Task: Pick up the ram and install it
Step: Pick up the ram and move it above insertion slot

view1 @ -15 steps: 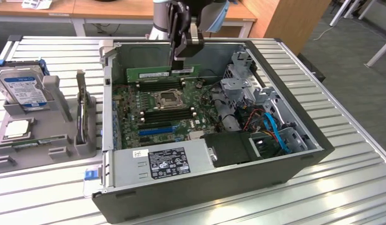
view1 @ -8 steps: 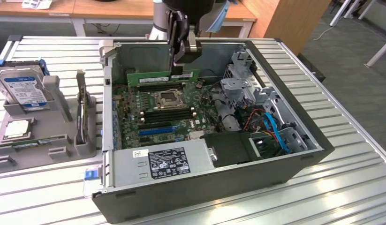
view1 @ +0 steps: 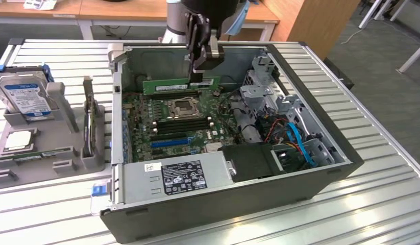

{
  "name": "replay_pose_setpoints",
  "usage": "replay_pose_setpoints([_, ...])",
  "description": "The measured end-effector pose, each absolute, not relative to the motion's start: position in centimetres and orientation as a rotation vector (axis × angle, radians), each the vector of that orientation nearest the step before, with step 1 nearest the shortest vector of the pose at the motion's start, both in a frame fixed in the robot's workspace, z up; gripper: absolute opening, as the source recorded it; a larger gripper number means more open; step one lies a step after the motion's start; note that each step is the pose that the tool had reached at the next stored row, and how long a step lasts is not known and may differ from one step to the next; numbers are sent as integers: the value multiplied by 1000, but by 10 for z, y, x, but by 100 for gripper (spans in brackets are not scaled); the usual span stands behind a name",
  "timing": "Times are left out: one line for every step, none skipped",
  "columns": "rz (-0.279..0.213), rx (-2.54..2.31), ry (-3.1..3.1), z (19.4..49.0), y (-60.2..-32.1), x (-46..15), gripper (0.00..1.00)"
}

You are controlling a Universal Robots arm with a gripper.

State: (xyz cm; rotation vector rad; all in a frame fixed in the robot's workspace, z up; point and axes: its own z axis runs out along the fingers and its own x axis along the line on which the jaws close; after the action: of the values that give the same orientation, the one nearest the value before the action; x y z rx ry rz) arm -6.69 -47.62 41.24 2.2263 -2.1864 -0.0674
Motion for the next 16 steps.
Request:
replay_pose_setpoints([-68,2226,-2186,412,-476,-64,11])
replay_pose_setpoints([-68,2226,-2186,412,-476,-62,11])
replay_pose_setpoints([-68,2226,-2186,412,-476,-59,11])
replay_pose_setpoints([-68,2226,-2186,412,-476,-56,11])
replay_pose_setpoints([-68,2226,-2186,411,-476,-52,11])
replay_pose_setpoints([-69,2226,-2186,411,-476,-50,11])
replay_pose_setpoints([-69,2226,-2186,411,-476,-47,11])
replay_pose_setpoints([-69,2226,-2186,411,-476,-45,11])
replay_pose_setpoints([-69,2226,-2186,411,-476,-43,11])
replay_pose_setpoints([-69,2226,-2185,411,-476,-42,11])
replay_pose_setpoints([-69,2226,-2185,411,-476,-42,11])
replay_pose_setpoints([-69,2226,-2186,410,-476,-42,11])
replay_pose_setpoints([-69,2226,-2186,410,-476,-42,11])
replay_pose_setpoints([-69,2226,-2186,410,-476,-42,11])
replay_pose_setpoints([-69,2226,-2186,410,-476,-42,11])
replay_pose_setpoints([-69,2226,-2186,410,-476,-42,11])
